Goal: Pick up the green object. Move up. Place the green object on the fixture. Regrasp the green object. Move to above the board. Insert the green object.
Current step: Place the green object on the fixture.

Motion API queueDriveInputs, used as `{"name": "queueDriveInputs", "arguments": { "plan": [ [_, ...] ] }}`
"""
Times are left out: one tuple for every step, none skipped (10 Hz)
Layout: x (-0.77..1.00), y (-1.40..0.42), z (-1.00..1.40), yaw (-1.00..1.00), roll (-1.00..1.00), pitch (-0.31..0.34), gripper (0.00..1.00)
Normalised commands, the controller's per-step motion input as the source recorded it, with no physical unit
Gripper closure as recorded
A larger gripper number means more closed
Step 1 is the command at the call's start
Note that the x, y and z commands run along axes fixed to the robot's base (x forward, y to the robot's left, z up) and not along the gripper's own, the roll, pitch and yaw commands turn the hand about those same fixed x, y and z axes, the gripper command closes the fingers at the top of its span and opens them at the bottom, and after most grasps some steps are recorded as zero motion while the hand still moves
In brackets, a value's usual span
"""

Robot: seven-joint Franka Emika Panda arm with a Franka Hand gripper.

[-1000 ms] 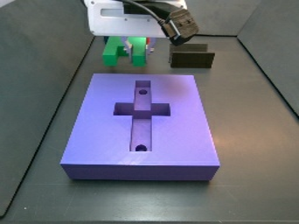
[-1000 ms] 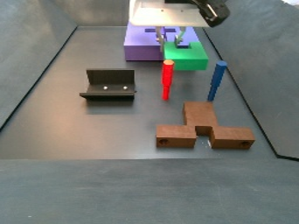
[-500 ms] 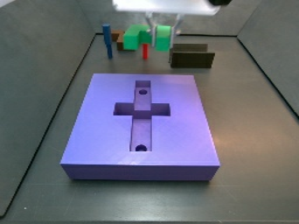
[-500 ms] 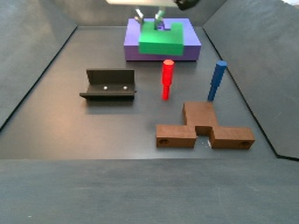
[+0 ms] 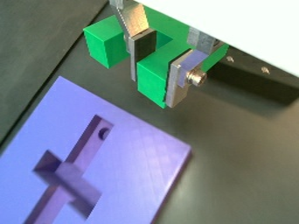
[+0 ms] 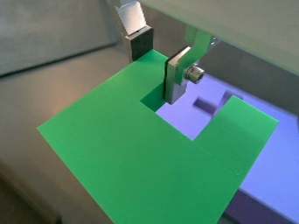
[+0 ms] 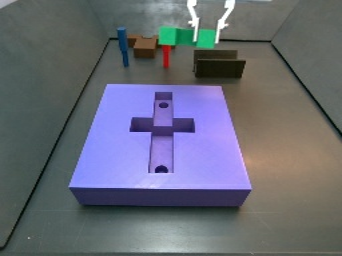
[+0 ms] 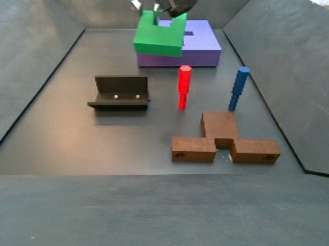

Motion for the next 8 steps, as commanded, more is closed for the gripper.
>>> {"name": "queueDriveInputs", "arguments": {
  "plan": [
    [0.81,0.05,0.28,-0.15,-0.94,0.000,1.00],
    [0.79,0.08,0.32,-0.10,-0.93,0.000,1.00],
    [0.83,0.11,0.26,-0.04,-0.84,0.000,1.00],
    [0.91,0.16,0.21,-0.01,-0.65,0.037,1.00],
    [0.89,0.21,0.23,0.00,-0.61,0.017,1.00],
    [0.76,0.19,0.24,0.03,-0.55,0.000,1.00],
    [0.92,0.20,0.12,0.02,-0.21,0.240,1.00],
    [0.95,0.24,0.00,0.01,0.00,0.386,1.00]
  ]
}}
